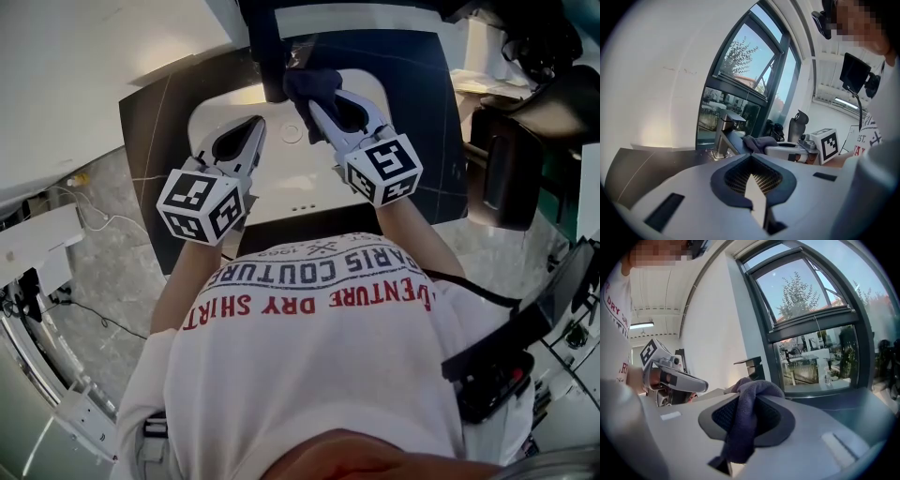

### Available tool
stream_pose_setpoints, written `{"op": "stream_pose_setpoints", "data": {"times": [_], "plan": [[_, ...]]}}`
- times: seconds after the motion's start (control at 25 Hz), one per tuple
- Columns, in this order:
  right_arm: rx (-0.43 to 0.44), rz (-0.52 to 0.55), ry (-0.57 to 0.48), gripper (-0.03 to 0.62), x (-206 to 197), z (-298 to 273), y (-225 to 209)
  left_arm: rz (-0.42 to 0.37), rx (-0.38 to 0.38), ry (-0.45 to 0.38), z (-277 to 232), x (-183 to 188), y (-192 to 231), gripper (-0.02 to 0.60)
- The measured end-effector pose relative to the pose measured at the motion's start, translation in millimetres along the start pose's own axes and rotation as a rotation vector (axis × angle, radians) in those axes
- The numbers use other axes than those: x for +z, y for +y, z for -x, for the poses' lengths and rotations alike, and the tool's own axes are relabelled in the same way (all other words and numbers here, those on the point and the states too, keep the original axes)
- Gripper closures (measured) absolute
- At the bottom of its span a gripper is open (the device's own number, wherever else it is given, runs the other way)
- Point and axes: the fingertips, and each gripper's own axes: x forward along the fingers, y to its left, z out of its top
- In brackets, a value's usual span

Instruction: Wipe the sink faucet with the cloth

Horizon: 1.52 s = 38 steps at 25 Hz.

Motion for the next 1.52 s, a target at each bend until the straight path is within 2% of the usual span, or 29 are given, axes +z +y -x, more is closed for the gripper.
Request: {"op": "stream_pose_setpoints", "data": {"times": [0.32,0.72,0.96,1.08,1.2,1.32,1.52], "plan": [[0.007,-0.018,0.019,0.525,-7.2,-24.1,-4.3,0.010,0.009,0.010,-5.5,-1.6,13.9,0.580],[-0.029,0.018,-0.002,0.525,15.2,-65.7,-35.3,0.006,0.009,0.008,-11.4,3.7,27.5,0.580],[-0.042,0.022,0.000,0.525,15.1,-72.5,-40.8,0.006,0.005,0.015,-14.0,3.1,28.5,0.581],[-0.062,-0.007,-0.046,0.525,28.1,-62.3,-48.2,0.005,0.005,0.012,-14.3,3.1,29.5,0.580],[-0.069,-0.075,-0.128,0.525,54.7,-53.6,-56.1,0.003,0.004,0.012,-14.2,2.9,29.1,0.580],[-0.073,-0.086,-0.193,0.525,82.3,-52.0,-58.4,0.001,0.004,0.012,-13.7,3.3,28.0,0.580],[-0.062,-0.062,-0.203,0.525,97.5,-68.2,-56.9,-0.003,0.008,0.014,-12.9,5.2,29.1,0.580]]}}
